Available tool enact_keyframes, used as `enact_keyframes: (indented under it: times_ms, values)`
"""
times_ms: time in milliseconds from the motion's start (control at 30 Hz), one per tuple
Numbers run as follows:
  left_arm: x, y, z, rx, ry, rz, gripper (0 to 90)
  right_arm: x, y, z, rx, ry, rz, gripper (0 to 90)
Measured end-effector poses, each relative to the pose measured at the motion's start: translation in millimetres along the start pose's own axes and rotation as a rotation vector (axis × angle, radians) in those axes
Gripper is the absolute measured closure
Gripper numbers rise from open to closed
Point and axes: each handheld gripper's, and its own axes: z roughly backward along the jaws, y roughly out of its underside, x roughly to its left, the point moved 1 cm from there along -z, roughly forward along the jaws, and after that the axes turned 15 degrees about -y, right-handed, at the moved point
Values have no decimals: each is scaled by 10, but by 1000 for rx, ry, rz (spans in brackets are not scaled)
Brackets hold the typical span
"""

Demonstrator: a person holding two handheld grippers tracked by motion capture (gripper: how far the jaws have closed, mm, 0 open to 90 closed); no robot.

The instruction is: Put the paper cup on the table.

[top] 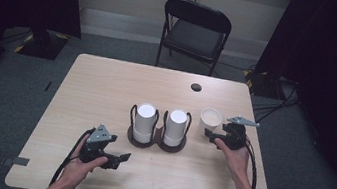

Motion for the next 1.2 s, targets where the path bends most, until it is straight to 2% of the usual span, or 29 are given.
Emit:
enact_keyframes:
  times_ms: [100,367,400,467,533,600,633,667,700,800,867,900,1067,1100,1133,1200]
  values:
    - [-1,3,10,-4,2,-7,158,75,-15,94,-38,-15,-11,188]
    - [2,9,6,-1,1,3,158,265,60,199,-28,-38,2,193]
    - [-4,11,4,1,5,5,158,339,63,249,-37,-46,11,200]
    - [-4,10,4,3,5,6,158,363,63,269,-38,-46,11,202]
    - [-1,13,-4,9,3,10,158,470,84,344,-48,-61,26,206]
    - [-3,15,-6,10,2,12,158,495,93,358,-46,-63,32,207]
    - [-1,17,-5,7,6,8,159,571,114,390,-39,-68,42,214]
    - [-2,16,0,4,10,4,159,571,114,390,-39,-68,42,214]
    - [-7,11,4,1,8,7,158,635,132,419,-47,-83,45,215]
    - [-8,5,22,5,-3,1,158,721,155,442,-53,-104,43,215]
    - [-8,8,20,7,0,7,158,756,159,445,-48,-102,50,216]
    - [-7,10,21,12,3,16,159,837,169,457,-46,-115,60,216]
    - [-6,8,26,15,13,32,158,1011,224,449,-36,-136,77,216]
    - [-6,8,26,15,13,32,158,1011,224,449,-36,-136,77,216]
    - [-5,11,28,10,13,27,158,1061,282,436,-58,-166,75,214]
    - [-7,18,24,9,9,24,158,1081,300,426,-43,-171,79,212]
